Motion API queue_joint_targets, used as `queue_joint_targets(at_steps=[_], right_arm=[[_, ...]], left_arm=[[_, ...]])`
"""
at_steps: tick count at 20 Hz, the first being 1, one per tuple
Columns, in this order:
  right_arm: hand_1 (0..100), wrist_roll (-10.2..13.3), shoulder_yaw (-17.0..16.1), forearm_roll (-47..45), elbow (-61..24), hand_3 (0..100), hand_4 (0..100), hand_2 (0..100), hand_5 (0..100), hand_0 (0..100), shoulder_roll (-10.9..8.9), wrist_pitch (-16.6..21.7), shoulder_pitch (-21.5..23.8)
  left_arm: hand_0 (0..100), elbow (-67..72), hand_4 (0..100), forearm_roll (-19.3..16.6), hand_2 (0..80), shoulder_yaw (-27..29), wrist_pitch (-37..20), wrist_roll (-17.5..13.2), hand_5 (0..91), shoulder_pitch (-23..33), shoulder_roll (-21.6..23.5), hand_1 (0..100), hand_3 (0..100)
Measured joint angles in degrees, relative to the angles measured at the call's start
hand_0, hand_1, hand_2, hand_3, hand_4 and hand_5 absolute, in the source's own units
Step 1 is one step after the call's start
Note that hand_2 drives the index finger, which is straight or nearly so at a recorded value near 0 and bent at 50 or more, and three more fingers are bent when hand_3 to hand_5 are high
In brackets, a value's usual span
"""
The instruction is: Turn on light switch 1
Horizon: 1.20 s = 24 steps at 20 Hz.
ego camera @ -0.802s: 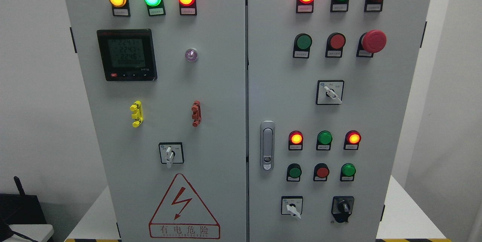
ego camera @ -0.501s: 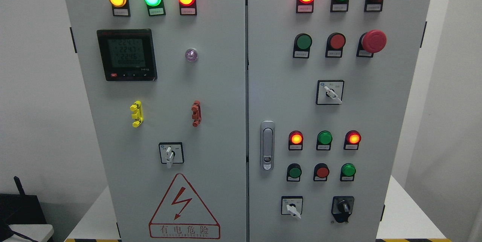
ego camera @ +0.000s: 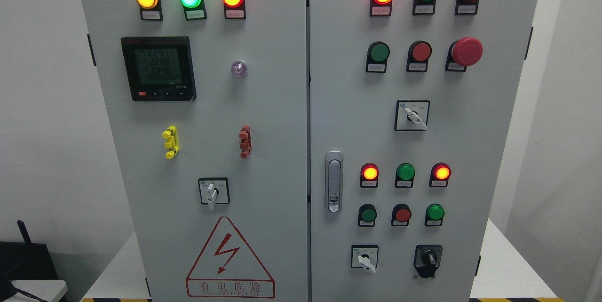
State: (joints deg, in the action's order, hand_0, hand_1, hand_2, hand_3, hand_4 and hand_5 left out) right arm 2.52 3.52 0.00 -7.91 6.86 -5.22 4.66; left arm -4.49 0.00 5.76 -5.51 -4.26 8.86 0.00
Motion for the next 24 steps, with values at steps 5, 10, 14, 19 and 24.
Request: queue_joint_targets(at_steps=[5, 10, 14, 19, 24], right_arm=[[39, 0.00, 0.00, 0.00, 0.00, 0, 0, 0, 0, 12, 0.00, 0.00, 0.00], [39, 0.00, 0.00, 0.00, 0.00, 0, 0, 0, 0, 12, 0.00, 0.00, 0.00], [39, 0.00, 0.00, 0.00, 0.00, 0, 0, 0, 0, 12, 0.00, 0.00, 0.00], [39, 0.00, 0.00, 0.00, 0.00, 0, 0, 0, 0, 12, 0.00, 0.00, 0.00], [39, 0.00, 0.00, 0.00, 0.00, 0, 0, 0, 0, 12, 0.00, 0.00, 0.00]], left_arm=[[38, -1.70, 4, 0.00, 0.0, 2.74, -3.33, 1.57, 0.0, 0.66, 0.00, 1, 0], [42, -6.22, 11, 0.00, 0.0, 8.32, -4.31, 2.03, 0.0, 2.45, 0.00, 3, 6], [44, -12.50, 17, 0.00, 0.0, 13.35, -4.55, 1.30, 0.0, 4.56, 0.50, 3, 11], [49, -22.46, 30, 0.00, 8.8, 21.12, -7.06, -1.56, 0.0, 6.10, 1.51, 0, 22], [49, -33.78, 35, 0.00, 14.7, 27.97, -12.29, -4.52, 1.0, 6.97, 2.37, 0, 28]])
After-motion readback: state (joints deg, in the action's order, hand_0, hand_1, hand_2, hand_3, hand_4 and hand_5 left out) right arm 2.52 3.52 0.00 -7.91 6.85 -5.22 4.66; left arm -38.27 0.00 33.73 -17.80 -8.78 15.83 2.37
